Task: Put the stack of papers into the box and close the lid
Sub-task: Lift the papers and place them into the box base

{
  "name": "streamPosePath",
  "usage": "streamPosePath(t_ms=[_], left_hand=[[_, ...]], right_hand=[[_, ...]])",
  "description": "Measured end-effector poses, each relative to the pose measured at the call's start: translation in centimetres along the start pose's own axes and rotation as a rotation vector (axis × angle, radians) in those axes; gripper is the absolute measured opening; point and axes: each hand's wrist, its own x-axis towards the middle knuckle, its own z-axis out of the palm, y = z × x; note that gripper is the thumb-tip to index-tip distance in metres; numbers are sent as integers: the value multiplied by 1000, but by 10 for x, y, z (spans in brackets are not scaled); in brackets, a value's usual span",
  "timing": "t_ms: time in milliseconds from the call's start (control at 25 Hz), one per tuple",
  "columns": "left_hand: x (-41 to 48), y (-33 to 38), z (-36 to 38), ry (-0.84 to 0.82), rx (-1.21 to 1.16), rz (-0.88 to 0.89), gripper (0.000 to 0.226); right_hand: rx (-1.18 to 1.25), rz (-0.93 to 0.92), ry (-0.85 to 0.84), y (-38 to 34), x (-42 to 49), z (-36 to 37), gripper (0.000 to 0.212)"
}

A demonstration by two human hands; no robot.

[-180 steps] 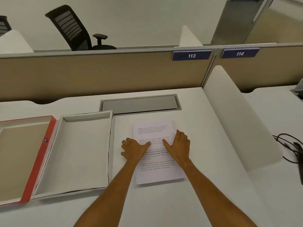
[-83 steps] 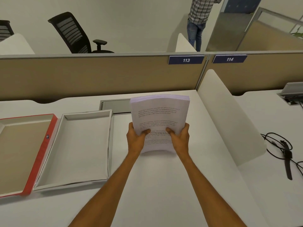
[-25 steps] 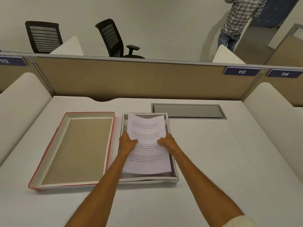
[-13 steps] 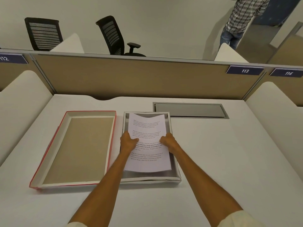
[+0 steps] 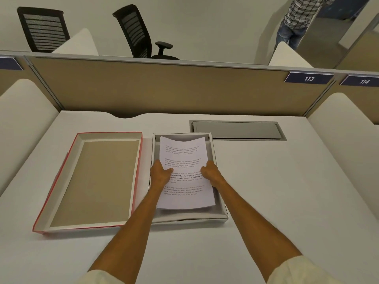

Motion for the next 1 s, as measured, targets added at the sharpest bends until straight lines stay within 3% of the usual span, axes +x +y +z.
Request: streamPosePath(t_ms=[480,760,1000], left_hand=[[-6,-10,2,46,-36,30,51],[-16,-12,5,133,-39,42,54],[-9,-11,0,73,15,-6,67]], right_hand=[[-2,-58,85,15,3,8,27],[-74,-145,187,25,-2,13,43],[-88,-72,147,20,2,6,44]])
